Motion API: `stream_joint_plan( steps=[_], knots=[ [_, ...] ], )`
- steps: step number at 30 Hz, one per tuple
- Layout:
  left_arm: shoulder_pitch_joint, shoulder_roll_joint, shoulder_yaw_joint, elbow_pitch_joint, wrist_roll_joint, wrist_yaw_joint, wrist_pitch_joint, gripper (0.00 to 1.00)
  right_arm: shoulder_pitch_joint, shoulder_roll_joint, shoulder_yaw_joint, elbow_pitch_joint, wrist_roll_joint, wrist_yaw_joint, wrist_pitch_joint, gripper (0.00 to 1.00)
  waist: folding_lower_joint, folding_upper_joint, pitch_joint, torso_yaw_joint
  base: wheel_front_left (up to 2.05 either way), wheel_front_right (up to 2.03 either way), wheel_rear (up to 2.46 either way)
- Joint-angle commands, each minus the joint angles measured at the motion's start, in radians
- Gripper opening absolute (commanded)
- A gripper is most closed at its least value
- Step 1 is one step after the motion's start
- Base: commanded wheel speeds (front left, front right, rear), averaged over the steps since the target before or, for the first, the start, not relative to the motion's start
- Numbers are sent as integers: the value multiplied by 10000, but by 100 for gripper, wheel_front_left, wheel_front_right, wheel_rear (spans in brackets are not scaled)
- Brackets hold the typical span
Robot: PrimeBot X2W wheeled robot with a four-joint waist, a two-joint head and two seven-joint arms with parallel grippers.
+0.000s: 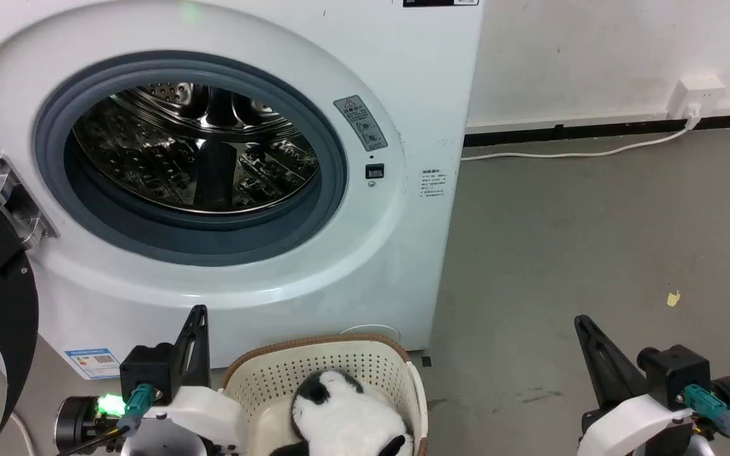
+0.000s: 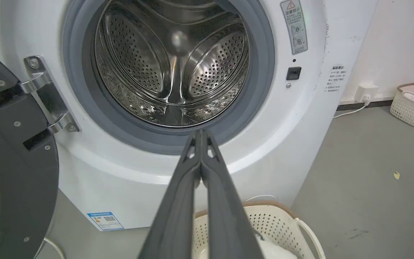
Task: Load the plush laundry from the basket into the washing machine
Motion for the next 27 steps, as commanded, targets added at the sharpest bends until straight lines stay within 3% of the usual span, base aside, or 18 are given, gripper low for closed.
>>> stream_joint_plan(
  steps=[1,27],
  knots=[
    [153,1,5,-43,18,-43,3,0,-114,30,-9,-43,-74,-9,12,0,0,-1,0,0,0,0,0],
    [153,1,5,-43,18,-43,3,0,-114,30,-9,-43,-74,-9,12,0,0,-1,0,0,0,0,0]
  ],
)
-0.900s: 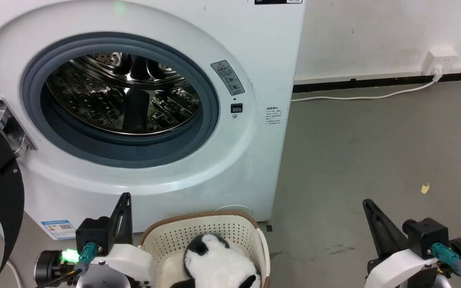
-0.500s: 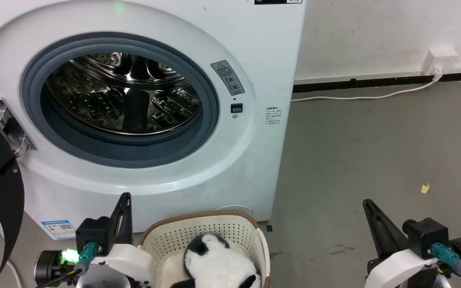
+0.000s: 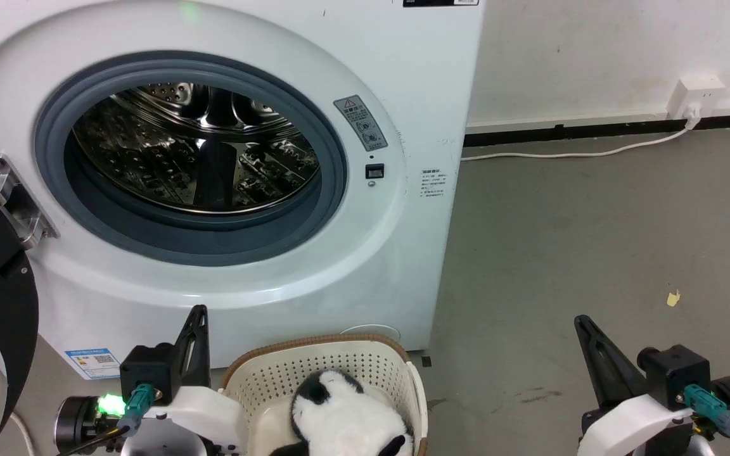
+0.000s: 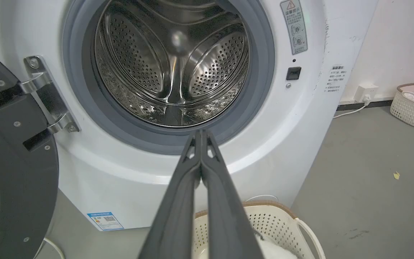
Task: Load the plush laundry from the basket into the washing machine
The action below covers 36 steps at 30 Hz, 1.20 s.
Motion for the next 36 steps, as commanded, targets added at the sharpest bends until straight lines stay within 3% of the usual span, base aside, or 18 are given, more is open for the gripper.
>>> stream_joint_plan(
  steps=[1,28,29,36],
  knots=[
    [153,1,7,-43,18,-43,3,0,-114,30,-7,-41,-74,-9,12,0,0,0,0,0,0,0,0],
    [153,1,7,-43,18,-43,3,0,-114,30,-7,-41,-74,-9,12,0,0,0,0,0,0,0,0],
    [153,1,7,-43,18,-43,3,100,-114,30,-7,-41,-74,-9,12,100,0,0,0,0,0,0,0],
    [4,0,-76,31,-67,48,-57,100,33,1,16,26,93,0,-52,100,0,0,2,0,0,0,0]
  ],
)
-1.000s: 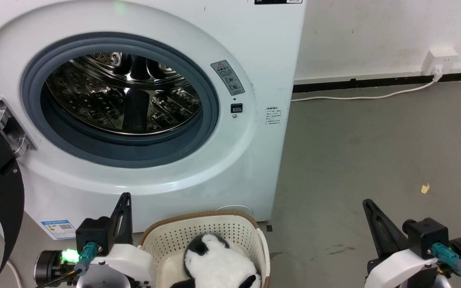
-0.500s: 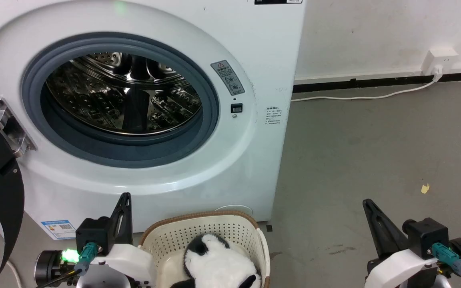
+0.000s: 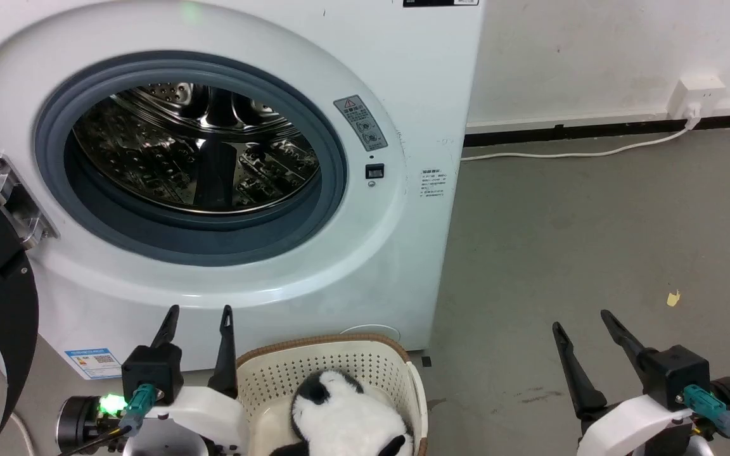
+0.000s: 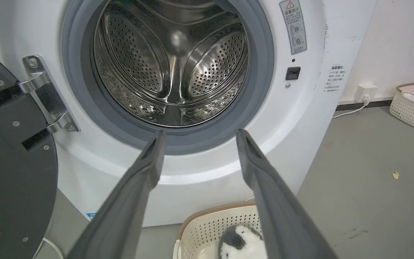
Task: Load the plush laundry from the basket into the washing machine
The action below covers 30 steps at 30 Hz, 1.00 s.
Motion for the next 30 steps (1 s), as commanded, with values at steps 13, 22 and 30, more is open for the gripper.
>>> stream_joint_plan(
  steps=[13,22,30],
  knots=[
    [-67,2,-461,307,-370,188,-320,100,106,4,-11,131,400,-1,-300,100,0,0,51,-37,0,0,0],
    [-314,7,-719,724,-579,254,-369,100,80,6,-80,150,597,-2,-449,100,0,0,208,-175,0,0,0],
    [-777,13,-976,1469,-813,287,-277,100,22,8,-206,141,826,-2,-608,100,0,0,549,-373,0,0,0]
  ],
)
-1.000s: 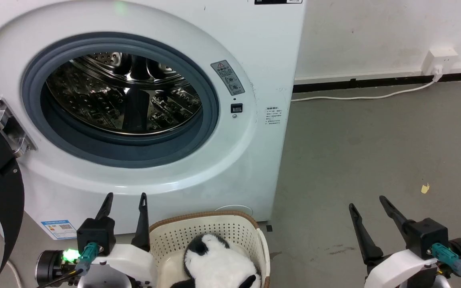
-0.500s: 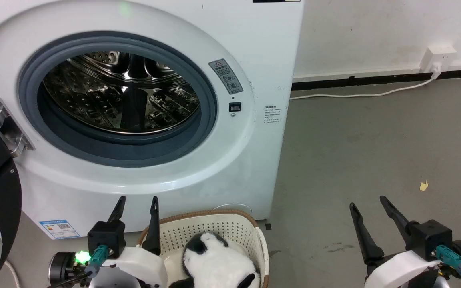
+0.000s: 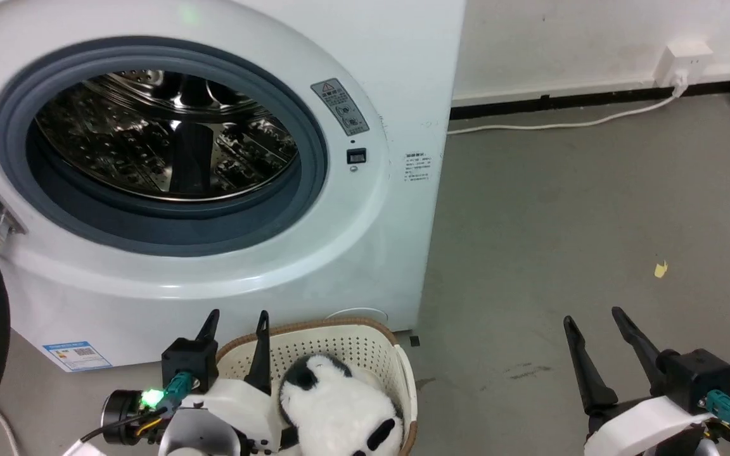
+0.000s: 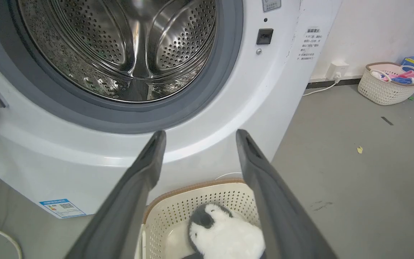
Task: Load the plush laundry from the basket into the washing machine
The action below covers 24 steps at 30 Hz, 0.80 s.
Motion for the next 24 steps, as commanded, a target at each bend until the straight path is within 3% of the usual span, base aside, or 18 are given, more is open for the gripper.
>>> stream_joint_plan(
  steps=[1,24],
  knots=[
    [-205,14,-87,140,-110,32,10,100,1,8,-30,3,126,-2,-84,100,0,0,82,-55,0,0,0],
    [-2125,2,-1111,3023,-1223,203,554,100,-384,13,-360,-100,802,-4,-598,100,0,0,1951,-577,0,0,0]
  ],
)
